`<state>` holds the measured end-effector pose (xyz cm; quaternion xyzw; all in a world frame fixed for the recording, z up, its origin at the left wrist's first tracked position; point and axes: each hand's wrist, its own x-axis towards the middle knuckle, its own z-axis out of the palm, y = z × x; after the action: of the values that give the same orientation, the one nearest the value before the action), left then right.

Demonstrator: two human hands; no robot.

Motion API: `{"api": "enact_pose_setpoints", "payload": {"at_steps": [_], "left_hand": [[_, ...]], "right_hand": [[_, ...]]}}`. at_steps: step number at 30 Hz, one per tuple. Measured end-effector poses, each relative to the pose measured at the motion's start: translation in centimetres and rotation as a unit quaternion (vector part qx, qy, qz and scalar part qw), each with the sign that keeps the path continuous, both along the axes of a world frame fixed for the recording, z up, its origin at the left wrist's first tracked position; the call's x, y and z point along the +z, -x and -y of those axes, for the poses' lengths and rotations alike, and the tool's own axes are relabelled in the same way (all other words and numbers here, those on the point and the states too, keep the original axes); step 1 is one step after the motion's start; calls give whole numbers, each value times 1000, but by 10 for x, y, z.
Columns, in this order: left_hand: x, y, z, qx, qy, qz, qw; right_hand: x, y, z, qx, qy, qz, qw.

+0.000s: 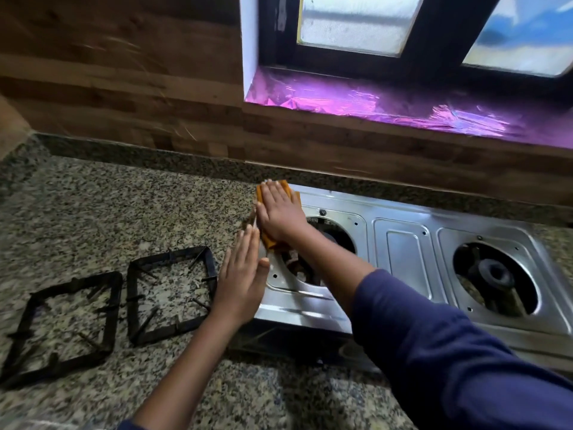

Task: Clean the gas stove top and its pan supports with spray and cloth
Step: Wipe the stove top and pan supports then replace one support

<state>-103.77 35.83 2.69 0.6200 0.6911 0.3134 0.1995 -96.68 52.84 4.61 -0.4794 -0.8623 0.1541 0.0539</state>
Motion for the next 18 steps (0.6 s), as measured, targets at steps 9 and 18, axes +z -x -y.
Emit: {"api": "enact_pose_setpoints", "payload": {"at_steps": [9,18], "left_hand": [[-5,-2,-2,-15,63,-156,986],[-5,-3,-3,-17,58,-134,989]], "right_hand": [[-2,-106,-70,-138,-20,37,989],[-11,-217,-59,-357,-50,58,931]]}}
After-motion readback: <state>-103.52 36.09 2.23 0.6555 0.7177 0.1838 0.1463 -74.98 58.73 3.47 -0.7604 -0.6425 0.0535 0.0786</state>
